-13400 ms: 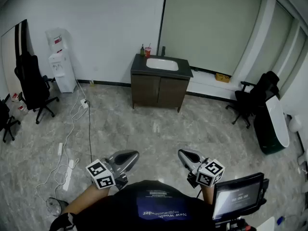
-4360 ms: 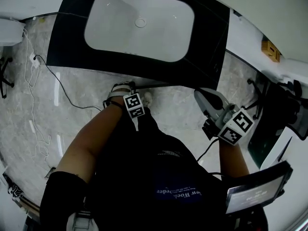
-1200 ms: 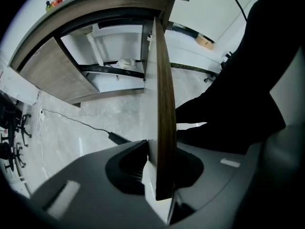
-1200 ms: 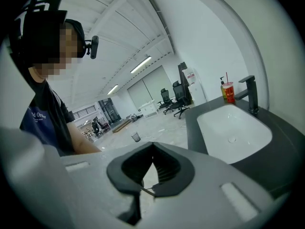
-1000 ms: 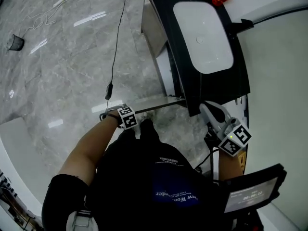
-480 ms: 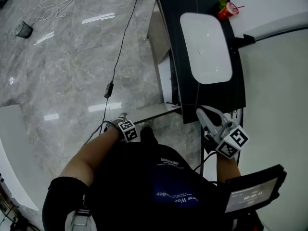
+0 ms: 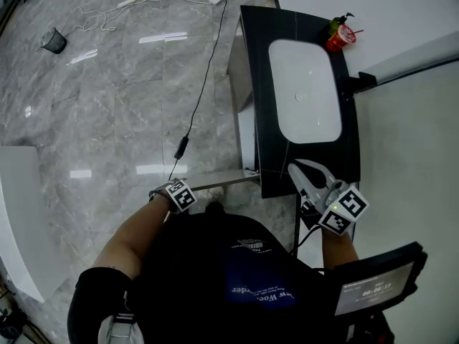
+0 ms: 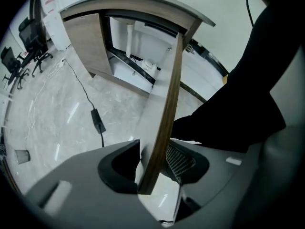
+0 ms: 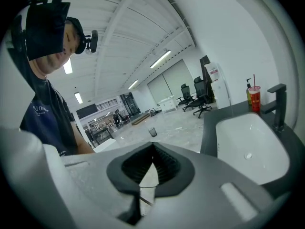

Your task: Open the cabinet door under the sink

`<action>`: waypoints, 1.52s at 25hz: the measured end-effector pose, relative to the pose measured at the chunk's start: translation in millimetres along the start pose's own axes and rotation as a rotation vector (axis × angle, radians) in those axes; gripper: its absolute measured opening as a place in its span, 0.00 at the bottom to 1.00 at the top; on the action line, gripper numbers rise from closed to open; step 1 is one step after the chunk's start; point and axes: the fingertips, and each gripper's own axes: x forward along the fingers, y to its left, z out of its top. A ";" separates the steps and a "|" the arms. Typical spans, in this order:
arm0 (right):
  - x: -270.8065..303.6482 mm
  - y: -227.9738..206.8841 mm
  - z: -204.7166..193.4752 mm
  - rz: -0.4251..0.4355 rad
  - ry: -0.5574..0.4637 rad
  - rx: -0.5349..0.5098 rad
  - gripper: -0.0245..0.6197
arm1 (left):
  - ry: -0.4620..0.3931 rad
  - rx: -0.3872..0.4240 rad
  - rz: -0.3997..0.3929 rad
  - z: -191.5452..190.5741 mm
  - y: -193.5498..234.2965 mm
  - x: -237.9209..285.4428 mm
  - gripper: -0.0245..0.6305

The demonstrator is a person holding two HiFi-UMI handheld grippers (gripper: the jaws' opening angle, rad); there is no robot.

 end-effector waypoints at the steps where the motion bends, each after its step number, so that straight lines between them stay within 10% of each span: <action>1: -1.8 -1.1 2.0 0.005 -0.006 -0.002 0.04 | -0.019 -0.024 -0.003 3.2 1.0 -6.1 0.32; 16: -29.6 1.1 36.9 -0.020 -0.164 -0.028 0.04 | -0.319 -0.307 0.131 -8.7 65.2 -134.7 0.32; 24: 8.4 37.5 56.0 -0.101 -0.221 -0.053 0.04 | -0.472 -0.229 0.119 -9.5 109.8 -181.2 0.28; 32: 67.1 105.6 57.5 -0.307 -0.310 0.003 0.04 | -0.506 0.096 0.050 -36.3 161.8 -229.6 0.25; 38: 89.0 147.3 53.4 -0.416 -0.353 0.034 0.04 | -0.598 0.146 0.005 -40.3 210.5 -287.0 0.24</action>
